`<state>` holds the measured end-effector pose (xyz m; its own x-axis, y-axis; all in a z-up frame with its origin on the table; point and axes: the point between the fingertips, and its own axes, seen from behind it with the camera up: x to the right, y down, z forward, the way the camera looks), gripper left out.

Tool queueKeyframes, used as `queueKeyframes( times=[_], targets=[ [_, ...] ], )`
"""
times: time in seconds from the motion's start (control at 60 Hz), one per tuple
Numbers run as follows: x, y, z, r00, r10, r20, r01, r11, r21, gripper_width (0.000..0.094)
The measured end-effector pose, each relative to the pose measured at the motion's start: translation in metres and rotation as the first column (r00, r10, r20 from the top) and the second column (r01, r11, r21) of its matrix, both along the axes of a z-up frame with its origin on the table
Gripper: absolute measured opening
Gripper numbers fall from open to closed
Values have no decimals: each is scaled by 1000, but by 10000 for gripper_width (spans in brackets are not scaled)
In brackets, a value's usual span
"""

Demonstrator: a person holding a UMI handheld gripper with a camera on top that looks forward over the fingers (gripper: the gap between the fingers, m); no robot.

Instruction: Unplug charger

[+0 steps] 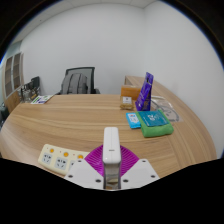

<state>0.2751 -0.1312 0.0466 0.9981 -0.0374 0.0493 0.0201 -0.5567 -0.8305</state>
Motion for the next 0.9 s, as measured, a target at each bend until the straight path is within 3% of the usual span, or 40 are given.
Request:
queueKeyframes(
  times=[0.083, 0.133, 0.2, 0.25, 0.317, 0.383, 0.433, 0.5, 0.617, 0.683, 0.783, 0.9],
  targets=[
    [-2, -2, 6, 1000, -1, 12, 1, 1000, 0, 147],
    [-1, 4, 48, 1000, 0, 26, -3, 995, 103, 147],
    [-4, 16, 134, 996, 31, 89, -56, 955, 290, 146],
    [-9, 22, 186, 995, 57, 84, -84, 924, 373, 145],
    [-5, 31, 229, 997, 74, 23, -77, 905, 417, 146],
    [11, 34, 243, 998, 64, -21, -48, 902, 430, 148],
    [26, 27, 238, 998, 46, -40, -25, 907, 421, 149],
    [45, 37, 220, 998, 34, -59, -10, 929, 369, 150],
    [69, 30, 132, 991, 30, -131, 1, 975, 224, 155],
    [76, 24, 81, 982, 36, -185, -11, 990, 137, 156],
    [92, 6, 11, 976, -2, -218, 7, 1000, 22, 165],
    [108, -3, -22, 955, -54, -290, 49, 998, -26, 203]
  ],
)
